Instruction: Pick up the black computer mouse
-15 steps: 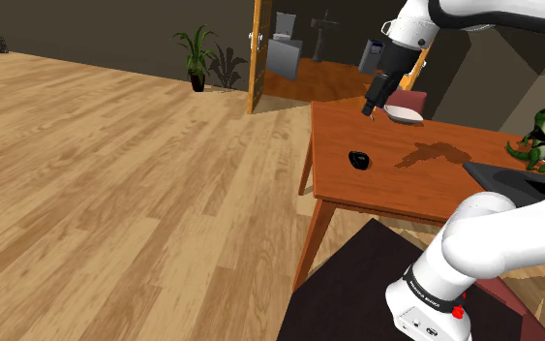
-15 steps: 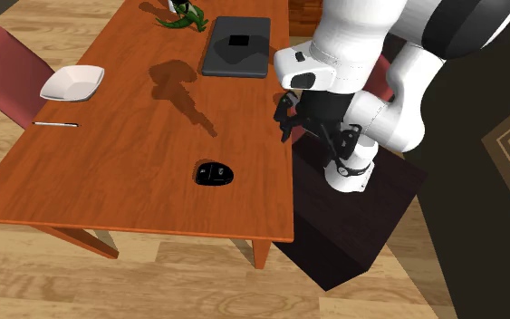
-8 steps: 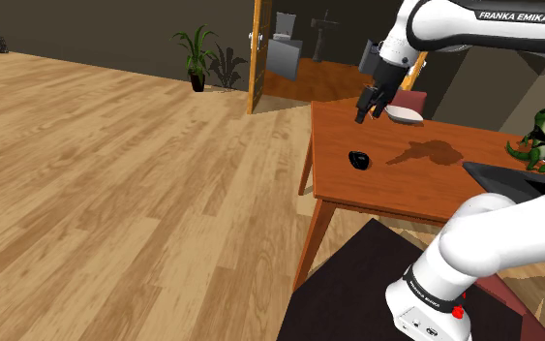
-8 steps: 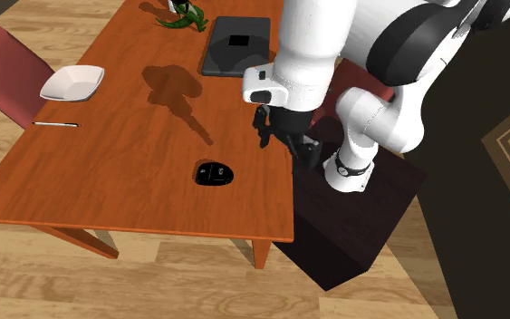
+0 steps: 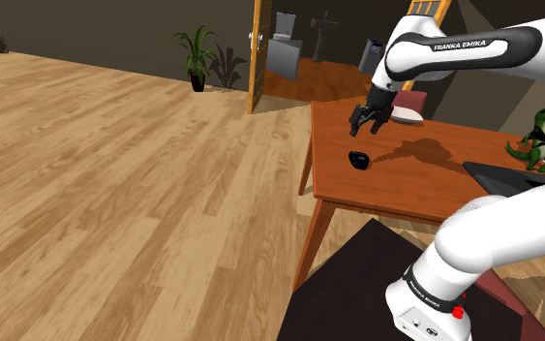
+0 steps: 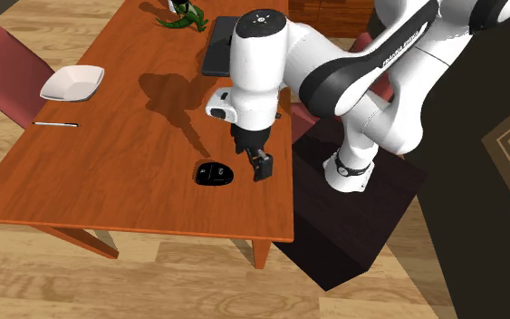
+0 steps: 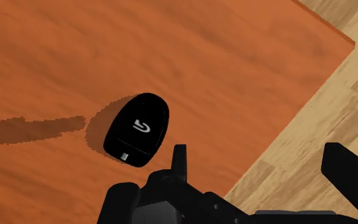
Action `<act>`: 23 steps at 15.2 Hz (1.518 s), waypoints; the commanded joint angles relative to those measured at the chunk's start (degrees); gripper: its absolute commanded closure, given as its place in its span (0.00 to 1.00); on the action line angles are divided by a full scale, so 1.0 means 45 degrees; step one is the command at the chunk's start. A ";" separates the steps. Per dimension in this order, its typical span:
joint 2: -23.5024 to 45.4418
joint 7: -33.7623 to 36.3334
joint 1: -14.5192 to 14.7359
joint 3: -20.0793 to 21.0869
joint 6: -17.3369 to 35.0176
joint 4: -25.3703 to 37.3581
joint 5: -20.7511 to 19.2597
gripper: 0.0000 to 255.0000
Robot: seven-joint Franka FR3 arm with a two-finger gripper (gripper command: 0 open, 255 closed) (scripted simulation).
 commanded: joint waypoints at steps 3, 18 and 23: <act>0.1106 0.0652 -0.0555 -0.0502 0.1270 -0.0282 -0.0036 0.00; 0.4199 0.1437 -0.1431 -0.1726 0.4956 -0.1174 0.0376 0.00; 0.4287 0.1436 -0.1412 -0.1724 0.5077 -0.1211 0.0406 1.00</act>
